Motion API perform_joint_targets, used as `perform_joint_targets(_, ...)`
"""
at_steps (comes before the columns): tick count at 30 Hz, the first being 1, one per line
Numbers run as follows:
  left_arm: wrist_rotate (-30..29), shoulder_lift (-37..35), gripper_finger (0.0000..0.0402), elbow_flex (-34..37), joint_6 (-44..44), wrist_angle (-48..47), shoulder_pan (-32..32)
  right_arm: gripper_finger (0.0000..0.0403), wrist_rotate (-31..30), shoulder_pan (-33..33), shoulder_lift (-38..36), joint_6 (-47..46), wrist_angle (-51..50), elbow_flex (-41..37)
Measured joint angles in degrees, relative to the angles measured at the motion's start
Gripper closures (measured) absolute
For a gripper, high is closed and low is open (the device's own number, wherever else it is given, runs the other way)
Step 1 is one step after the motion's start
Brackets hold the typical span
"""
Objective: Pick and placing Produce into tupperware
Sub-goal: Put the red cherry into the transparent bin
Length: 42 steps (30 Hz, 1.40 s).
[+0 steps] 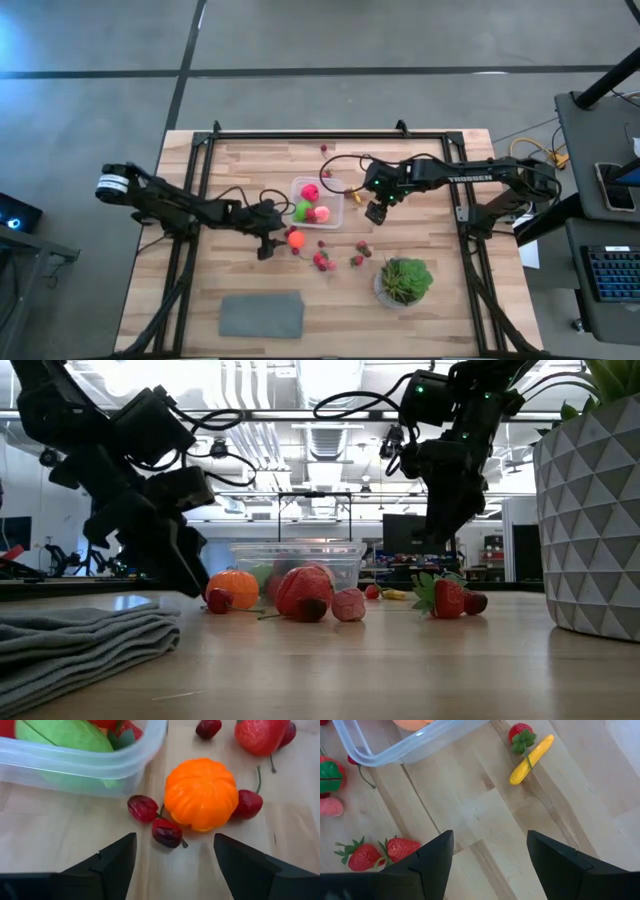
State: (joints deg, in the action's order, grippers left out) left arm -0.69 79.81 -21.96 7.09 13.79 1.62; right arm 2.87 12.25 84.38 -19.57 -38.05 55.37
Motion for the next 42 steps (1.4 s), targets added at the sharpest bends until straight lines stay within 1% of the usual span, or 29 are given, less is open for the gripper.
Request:
perform_joint_targets(8, -2.97, 3.31, 0.0151, -1.57, 0.04, 0.31, 1.56, 0.0158, 0.0, 0.0, 0.02, -0.31, 0.03, -0.06)
perform_joint_targets(11, -3.05, 4.6, 0.0161, -3.01, 0.02, 0.34, 1.56, 0.0158, 0.0, 0.0, 0.04, -0.35, 0.05, -0.11)
perform_joint_targets(16, -3.38, 6.23, 0.0206, -4.02, 0.02, 0.36, 1.53, 0.0157, 0.0, 0.0, 0.04, -0.37, 0.07, -0.13)
perform_joint_targets(21, -3.34, 6.25, 0.026, -4.02, 0.02, 0.47, 1.5, 0.0158, 0.0, 0.0, 0.04, -0.37, 0.2, -0.13)
perform_joint_targets(24, -3.06, 5.98, 0.0285, -3.98, 0.02, 0.21, 1.5, 0.0156, 0.0, 0.0, 0.04, -0.37, 0.21, -0.2)
perform_joint_targets(28, -3.05, 5.96, 0.0307, -3.96, 0.0, 0.23, 1.52, 0.0157, 0.0, 0.0, 0.04, -0.37, 0.23, -0.22)
perform_joint_targets(32, -2.78, 5.7, 0.0317, -3.96, 0.01, -0.16, 1.52, 0.016, 0.0, 0.0, 0.04, -0.37, 0.25, -0.22)
perform_joint_targets(34, -2.64, 5.07, 0.0318, -4.17, 0.02, -1.97, 1.56, 0.016, 0.0, 0.0, 0.04, -0.37, 0.25, -0.22)
perform_joint_targets(37, -2.44, 2.38, 0.0318, -4.56, 0.02, -7.62, 1.56, 0.0158, -0.02, 0.0, 0.04, -0.37, 0.25, -0.22)
perform_joint_targets(42, -2.51, -5.26, 0.0318, -6.24, 0.0, -18.51, 1.56, 0.0161, -0.09, 0.0, 0.04, -0.11, 0.41, -0.22)
